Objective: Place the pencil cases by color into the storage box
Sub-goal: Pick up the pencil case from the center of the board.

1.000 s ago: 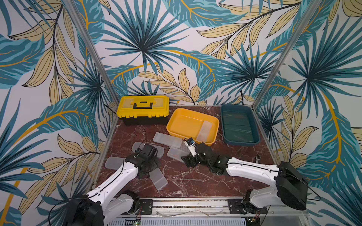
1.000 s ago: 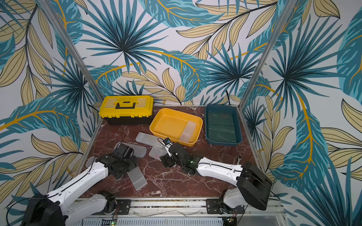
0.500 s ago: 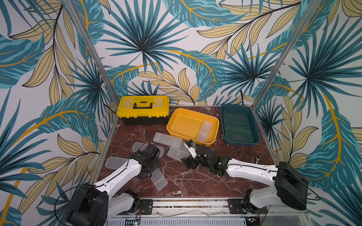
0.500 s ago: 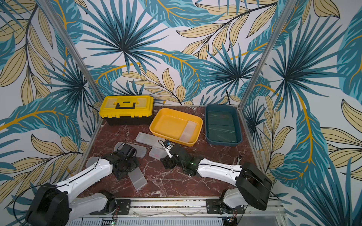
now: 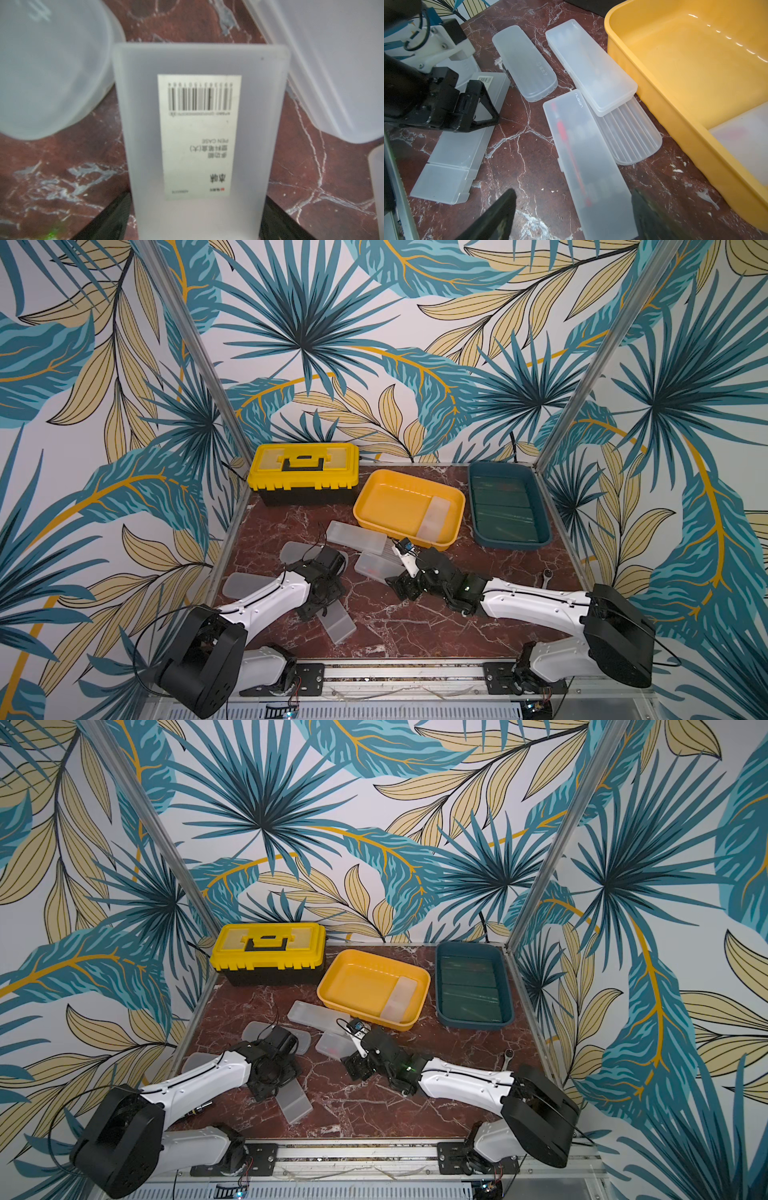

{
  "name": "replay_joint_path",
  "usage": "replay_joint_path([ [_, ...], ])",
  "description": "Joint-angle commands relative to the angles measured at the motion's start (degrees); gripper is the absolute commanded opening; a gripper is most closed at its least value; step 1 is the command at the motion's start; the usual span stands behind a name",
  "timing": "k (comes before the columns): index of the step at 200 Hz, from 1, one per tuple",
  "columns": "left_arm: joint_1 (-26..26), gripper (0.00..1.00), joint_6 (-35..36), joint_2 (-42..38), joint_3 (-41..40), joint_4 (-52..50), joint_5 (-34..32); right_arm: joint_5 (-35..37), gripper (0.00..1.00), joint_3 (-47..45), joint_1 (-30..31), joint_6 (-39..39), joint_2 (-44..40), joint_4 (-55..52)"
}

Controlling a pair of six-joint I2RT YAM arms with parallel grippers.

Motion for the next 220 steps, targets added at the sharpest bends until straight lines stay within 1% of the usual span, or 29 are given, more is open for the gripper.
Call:
replay_joint_path([
  [1,-0.45,0.83,-0.30,1.08,-0.07,2.57,0.83,0.75,0.87,-1.02,0.34,-0.83,-0.83,0.56],
  [31,-0.55,0.69,0.61,0.04,0.02,2.60,0.82,0.36,0.87,-0.68,0.32,-0.88,-0.66,1.13],
  [47,-0.56,0.65,1.46,-2.20,-0.07,2.58,1.01,-0.50,0.87,-0.01,0.32,-0.82,-0.40,0.74],
  [63,-0.55,0.58,2.74,-4.06,0.64,1.43,1.25,-0.63,0.87,0.64,0.33,-0.46,-0.33,0.21],
  [72,-0.55,0.56,3.55,-4.81,1.32,0.49,1.34,-0.55,0.87,0.68,0.32,-0.14,-0.55,0.33],
  [107,-0.79,0.55,6.56,-6.89,5.14,-3.20,1.02,1.61,0.87,0.74,0.27,1.80,-2.52,0.10],
  [158,-2.71,0.55,11.91,-7.45,13.33,-8.44,-1.68,9.21,0.87,0.46,-1.68,7.77,-6.58,-3.58],
  [178,-3.96,0.55,14.52,-6.05,17.04,-9.19,-2.24,10.83,0.87,-0.09,-4.43,11.68,-8.57,-6.20],
  [194,-5.41,0.55,16.40,-3.71,20.93,-9.75,-2.56,10.04,0.86,-1.20,-7.28,14.61,-10.32,-7.83],
  [202,-6.40,0.55,17.31,-2.26,23.14,-9.91,-2.53,9.92,0.86,-1.86,-9.73,15.85,-11.12,-8.65],
  [220,-9.34,0.55,19.64,1.25,28.73,-9.95,-3.90,10.09,0.86,-3.15,-12.18,17.58,-13.01,-9.97],
])
